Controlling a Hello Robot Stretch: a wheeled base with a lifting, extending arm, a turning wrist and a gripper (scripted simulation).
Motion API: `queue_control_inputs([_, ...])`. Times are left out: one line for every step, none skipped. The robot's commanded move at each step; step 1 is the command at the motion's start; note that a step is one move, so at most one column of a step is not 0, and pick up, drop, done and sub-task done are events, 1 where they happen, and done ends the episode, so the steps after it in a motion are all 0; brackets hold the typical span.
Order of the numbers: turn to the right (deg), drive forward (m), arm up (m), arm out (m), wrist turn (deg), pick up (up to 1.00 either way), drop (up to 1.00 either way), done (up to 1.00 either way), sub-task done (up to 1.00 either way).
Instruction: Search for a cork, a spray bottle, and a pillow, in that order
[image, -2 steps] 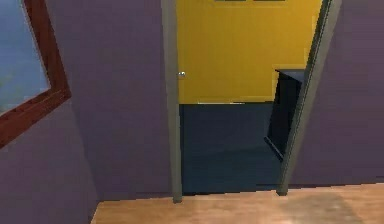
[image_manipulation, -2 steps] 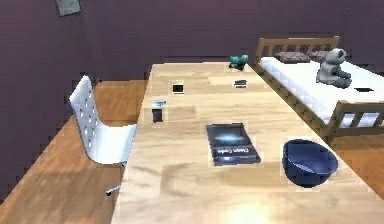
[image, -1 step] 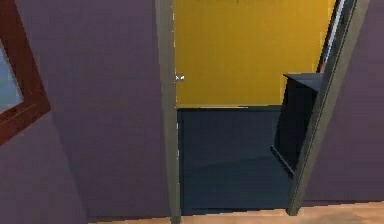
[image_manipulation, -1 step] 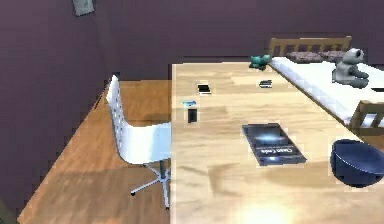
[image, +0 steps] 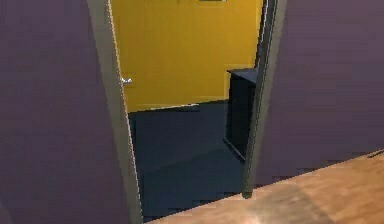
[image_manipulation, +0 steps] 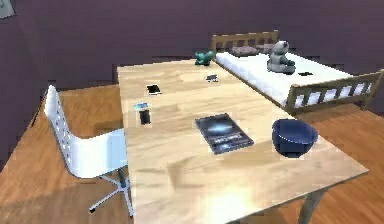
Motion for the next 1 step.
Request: queue_control_inputs([0.0,1.0,0.0,0.0,0.0,0.0,0.0,0.0,0.0])
